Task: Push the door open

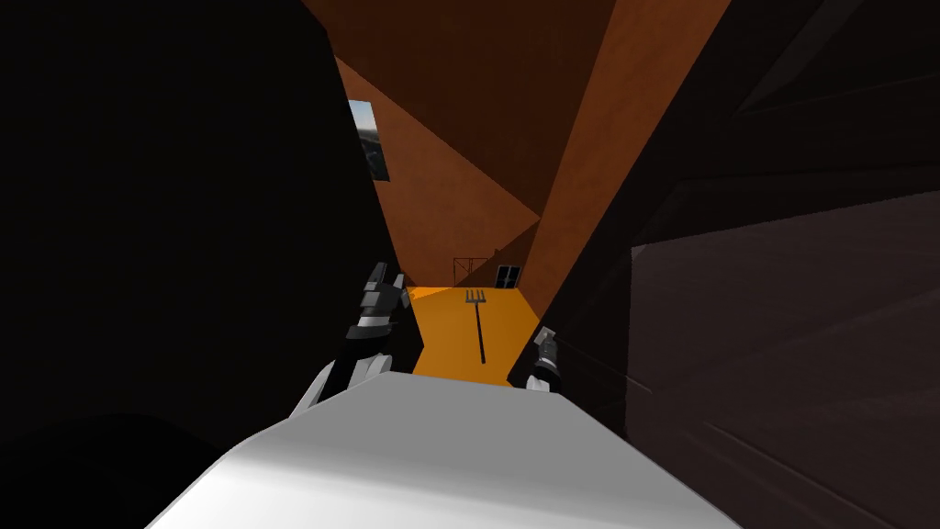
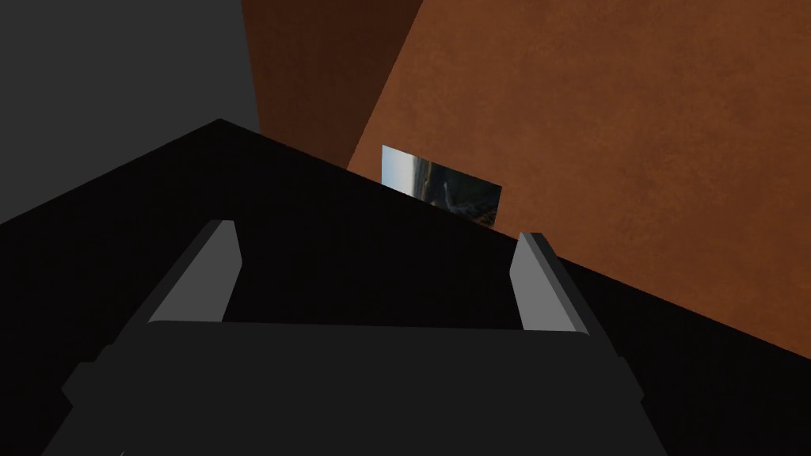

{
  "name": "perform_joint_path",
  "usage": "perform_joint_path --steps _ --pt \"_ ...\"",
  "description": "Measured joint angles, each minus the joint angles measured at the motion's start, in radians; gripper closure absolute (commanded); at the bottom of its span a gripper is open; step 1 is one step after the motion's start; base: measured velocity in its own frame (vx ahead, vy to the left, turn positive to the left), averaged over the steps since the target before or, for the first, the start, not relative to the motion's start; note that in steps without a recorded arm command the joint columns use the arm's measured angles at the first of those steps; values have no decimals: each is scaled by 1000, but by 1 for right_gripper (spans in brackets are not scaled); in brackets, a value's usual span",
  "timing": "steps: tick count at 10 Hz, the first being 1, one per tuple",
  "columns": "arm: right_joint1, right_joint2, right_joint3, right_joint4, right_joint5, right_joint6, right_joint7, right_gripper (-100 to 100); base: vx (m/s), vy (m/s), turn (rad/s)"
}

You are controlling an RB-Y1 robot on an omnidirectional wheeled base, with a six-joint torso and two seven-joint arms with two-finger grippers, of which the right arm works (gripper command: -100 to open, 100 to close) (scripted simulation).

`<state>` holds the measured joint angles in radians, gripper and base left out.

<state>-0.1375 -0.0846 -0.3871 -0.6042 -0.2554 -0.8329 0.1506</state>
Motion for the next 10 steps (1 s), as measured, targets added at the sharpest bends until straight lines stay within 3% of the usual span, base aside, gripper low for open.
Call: perform_joint_path --steps 3,4,7,9,10 --pt "-16 -11 -29 33 -19 -9 11 100 129 4 -33" --pt "-8 -12 -31 14 -20 -4 11 100 120 -6 -37" --pt "-13 -16 -58 29 -38 3 20 100 148 -9 -39" --pt "0 -10 -72 -7 -47 18 31 100 153 -10 -46" --pt "-5 -12 -81 4 -52 16 35 100 76 -7 -23"
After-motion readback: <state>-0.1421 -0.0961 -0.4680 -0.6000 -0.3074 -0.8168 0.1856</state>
